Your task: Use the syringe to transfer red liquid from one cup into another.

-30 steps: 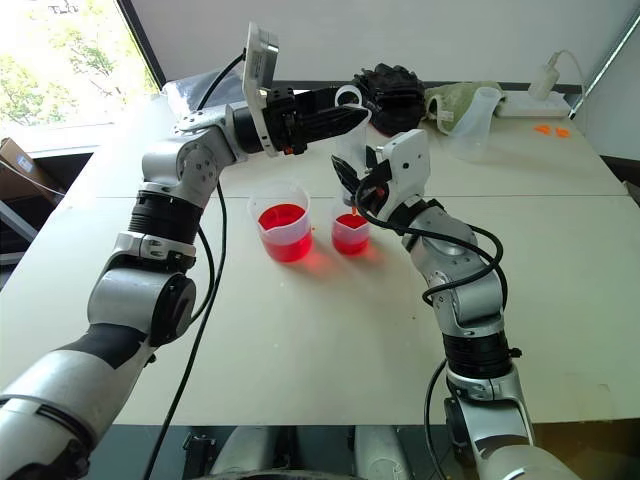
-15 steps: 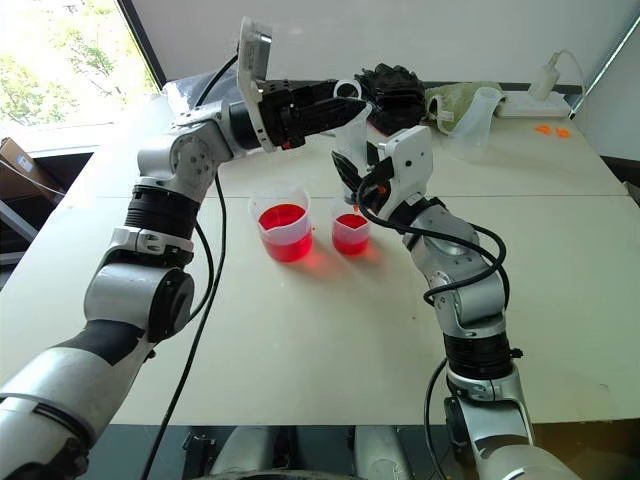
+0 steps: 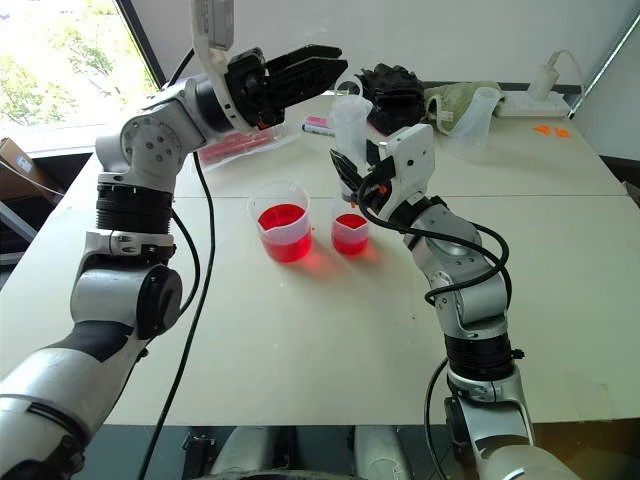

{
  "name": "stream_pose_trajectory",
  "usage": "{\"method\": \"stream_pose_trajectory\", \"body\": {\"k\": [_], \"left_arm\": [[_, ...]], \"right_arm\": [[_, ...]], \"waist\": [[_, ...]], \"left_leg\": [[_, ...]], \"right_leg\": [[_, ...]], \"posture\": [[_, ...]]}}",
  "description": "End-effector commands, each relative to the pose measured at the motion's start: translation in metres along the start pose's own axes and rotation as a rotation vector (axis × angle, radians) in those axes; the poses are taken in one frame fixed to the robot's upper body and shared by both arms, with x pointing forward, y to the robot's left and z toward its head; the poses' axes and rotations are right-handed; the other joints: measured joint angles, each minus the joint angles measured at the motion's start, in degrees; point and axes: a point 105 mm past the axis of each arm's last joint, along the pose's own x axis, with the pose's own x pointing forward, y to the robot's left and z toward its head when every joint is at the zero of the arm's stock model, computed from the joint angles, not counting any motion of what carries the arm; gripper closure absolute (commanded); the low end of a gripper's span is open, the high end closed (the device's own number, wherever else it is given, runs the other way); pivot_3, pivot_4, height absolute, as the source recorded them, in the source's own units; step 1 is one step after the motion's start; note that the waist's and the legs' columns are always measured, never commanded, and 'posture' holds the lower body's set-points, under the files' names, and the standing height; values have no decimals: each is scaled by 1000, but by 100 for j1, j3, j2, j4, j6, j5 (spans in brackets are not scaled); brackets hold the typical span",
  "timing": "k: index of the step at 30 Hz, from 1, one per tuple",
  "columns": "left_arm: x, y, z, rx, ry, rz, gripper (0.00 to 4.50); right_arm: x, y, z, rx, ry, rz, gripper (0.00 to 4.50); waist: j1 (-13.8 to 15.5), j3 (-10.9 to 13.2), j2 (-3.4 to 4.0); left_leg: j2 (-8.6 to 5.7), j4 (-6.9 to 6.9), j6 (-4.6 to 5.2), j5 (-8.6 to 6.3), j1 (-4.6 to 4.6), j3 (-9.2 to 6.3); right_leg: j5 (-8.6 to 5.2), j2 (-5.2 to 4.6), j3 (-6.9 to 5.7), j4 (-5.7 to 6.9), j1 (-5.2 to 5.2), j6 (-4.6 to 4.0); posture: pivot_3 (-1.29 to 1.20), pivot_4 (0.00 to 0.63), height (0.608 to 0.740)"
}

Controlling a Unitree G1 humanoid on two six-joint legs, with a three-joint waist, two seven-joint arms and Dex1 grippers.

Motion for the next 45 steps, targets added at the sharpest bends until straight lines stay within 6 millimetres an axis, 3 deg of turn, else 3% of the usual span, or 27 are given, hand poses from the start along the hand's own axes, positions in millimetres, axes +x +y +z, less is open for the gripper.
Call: {"method": "stream_pose_trajectory", "body": {"k": [1,7,14,22,26,30,33,37,45], "left_arm": [[-5,1,29,98,-102,52,1702],[-23,14,47,116,-189,162,1702],[-68,20,23,103,-61,255,1702],[-86,7,-2,74,33,250,1702],[-90,4,-8,63,30,255,1702],[-97,-2,-21,55,55,253,1702],[-99,-4,-28,58,73,262,1702],[-107,-11,-42,40,103,268,1702],[-111,-17,-53,44,128,291,1702]], "right_arm": [[-2,3,19,-25,-71,11,3124],[-2,3,19,-21,-70,9,3124],[-3,-2,22,-9,-64,-13,3124],[3,-15,79,149,-133,13,3124],[2,-32,94,187,-80,14,3124],[-4,-58,85,223,140,-26,3124],[-9,-66,82,305,217,-25,3124],[-25,-98,48,329,540,-190,3124],[-42,-101,6,389,907,-188,3124]], "waist": [[2,0,0],[1,0,0],[-18,0,0],[7,0,0],[5,0,0],[5,0,1],[3,0,0],[11,0,1],[13,0,1]], "left_leg": [[0,0,0,0,0,0],[0,0,0,0,0,0],[3,-4,-1,0,7,0],[0,4,-1,0,-2,-8],[1,3,0,0,-2,-8],[1,0,0,0,-2,-4],[2,-1,0,0,-2,-3],[2,-6,1,0,-1,3],[3,-9,2,-1,-4,6]], "right_leg": [[0,0,0,0,0,0],[0,-1,0,0,0,0],[0,1,0,4,-1,0],[0,-3,-5,4,0,0],[0,-3,-7,2,2,0],[0,-5,-4,1,1,0],[0,-4,-4,0,1,0],[0,-5,3,-1,0,0],[0,-3,9,-8,-3,0]], "posture": [[0,150,711],[0,150,711],[0,150,711],[0,150,711],[0,150,711],[0,150,711],[0,150,711],[0,150,711],[0,150,711]]}}
